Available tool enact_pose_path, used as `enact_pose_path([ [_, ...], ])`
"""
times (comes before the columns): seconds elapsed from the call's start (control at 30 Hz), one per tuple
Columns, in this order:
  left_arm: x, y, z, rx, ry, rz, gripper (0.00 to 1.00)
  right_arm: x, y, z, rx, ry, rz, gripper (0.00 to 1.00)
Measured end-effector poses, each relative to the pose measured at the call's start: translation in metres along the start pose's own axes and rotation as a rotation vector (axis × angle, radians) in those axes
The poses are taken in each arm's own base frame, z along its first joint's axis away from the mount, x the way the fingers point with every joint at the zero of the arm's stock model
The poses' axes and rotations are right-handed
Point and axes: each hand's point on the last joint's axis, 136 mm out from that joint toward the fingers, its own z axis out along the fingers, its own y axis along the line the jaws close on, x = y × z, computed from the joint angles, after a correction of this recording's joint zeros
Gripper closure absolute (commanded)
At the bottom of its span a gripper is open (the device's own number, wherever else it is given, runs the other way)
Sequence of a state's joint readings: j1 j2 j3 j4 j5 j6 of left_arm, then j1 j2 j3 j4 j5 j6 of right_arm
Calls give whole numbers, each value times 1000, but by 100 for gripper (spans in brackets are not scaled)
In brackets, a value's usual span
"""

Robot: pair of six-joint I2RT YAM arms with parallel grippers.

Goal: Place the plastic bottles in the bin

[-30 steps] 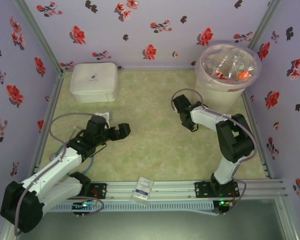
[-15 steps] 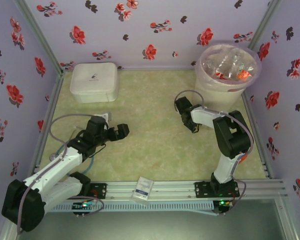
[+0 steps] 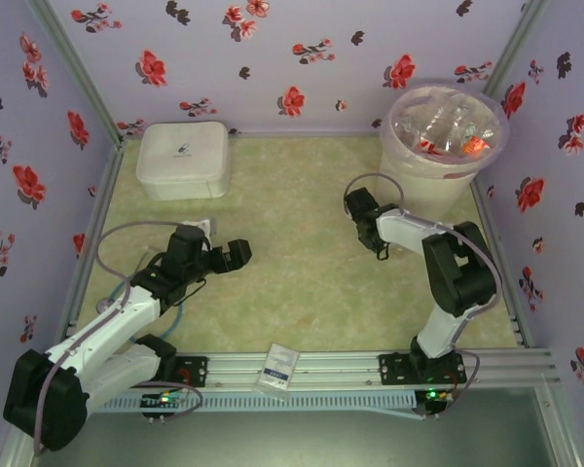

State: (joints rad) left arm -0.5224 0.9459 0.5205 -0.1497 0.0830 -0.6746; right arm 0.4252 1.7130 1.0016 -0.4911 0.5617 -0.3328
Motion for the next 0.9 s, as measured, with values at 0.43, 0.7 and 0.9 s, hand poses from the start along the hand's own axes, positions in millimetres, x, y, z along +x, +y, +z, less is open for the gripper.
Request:
enact_pose_path([
  [0.43, -3, -2, 0, 10, -13, -4, 0, -39, -18, -148, -241, -484, 166, 57],
  [0.7, -3, -1, 3, 5, -9, -8, 0, -68, -97, -288, -189, -895, 307, 75],
  [0.9, -2, -1, 7, 8, -1, -9, 0, -78, -208, -329, 144, -973, 524, 84],
])
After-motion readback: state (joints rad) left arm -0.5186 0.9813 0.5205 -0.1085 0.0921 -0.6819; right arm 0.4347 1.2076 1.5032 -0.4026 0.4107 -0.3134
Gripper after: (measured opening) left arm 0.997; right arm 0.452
